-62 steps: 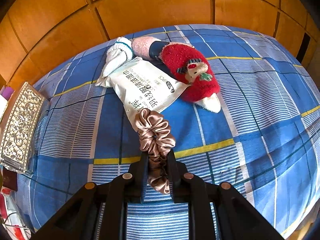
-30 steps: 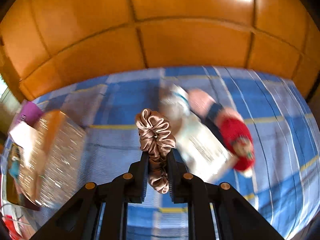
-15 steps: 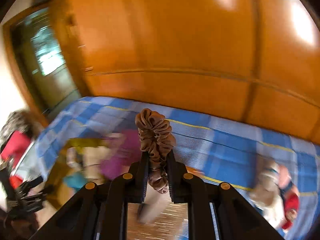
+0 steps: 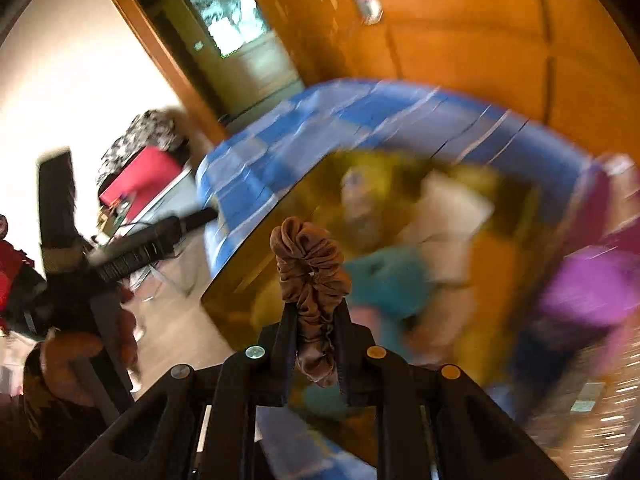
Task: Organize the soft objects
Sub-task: 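Carry the brown scrunchie with the right tool into the gold tray and release, then move both tools back to the remaining pile on the bed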
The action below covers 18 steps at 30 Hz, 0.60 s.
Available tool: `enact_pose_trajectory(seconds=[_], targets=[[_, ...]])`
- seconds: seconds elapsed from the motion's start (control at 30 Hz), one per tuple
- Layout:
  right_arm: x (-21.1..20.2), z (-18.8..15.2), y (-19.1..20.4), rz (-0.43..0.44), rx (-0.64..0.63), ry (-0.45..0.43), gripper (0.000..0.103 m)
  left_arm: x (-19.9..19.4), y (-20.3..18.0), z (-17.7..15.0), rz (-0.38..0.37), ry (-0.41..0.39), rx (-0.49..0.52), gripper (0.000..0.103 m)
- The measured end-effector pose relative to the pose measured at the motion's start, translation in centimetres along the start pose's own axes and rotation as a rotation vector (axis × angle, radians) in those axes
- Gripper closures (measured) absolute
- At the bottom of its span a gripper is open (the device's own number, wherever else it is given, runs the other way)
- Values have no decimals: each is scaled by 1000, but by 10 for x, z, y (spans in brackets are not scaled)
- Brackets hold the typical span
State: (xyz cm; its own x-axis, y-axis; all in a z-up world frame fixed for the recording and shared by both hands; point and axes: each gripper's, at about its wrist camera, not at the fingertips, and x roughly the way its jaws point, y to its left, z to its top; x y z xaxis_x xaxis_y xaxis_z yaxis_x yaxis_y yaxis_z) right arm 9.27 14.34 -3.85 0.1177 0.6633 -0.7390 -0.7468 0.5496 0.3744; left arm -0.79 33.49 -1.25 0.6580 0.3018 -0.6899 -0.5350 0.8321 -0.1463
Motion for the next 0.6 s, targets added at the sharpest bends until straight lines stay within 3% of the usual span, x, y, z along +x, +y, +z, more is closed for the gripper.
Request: enact_pose_trajectory(seconds=[0.1,0.23,0.4,0.6], targets=[[35,-2,3,-16,26,36,80,-3,5,1,-1,-7,-12,25],[56,-6,-1,-56,70,82,59,-4,3,0,-12,-9,0,24],[37,-14,-3,-66,78,48,56,-4,-9,-3,-25,-8,22,24],[7,-26,0,-167,50,-24,55,-13,-29,-8,-63,-18,67,22]])
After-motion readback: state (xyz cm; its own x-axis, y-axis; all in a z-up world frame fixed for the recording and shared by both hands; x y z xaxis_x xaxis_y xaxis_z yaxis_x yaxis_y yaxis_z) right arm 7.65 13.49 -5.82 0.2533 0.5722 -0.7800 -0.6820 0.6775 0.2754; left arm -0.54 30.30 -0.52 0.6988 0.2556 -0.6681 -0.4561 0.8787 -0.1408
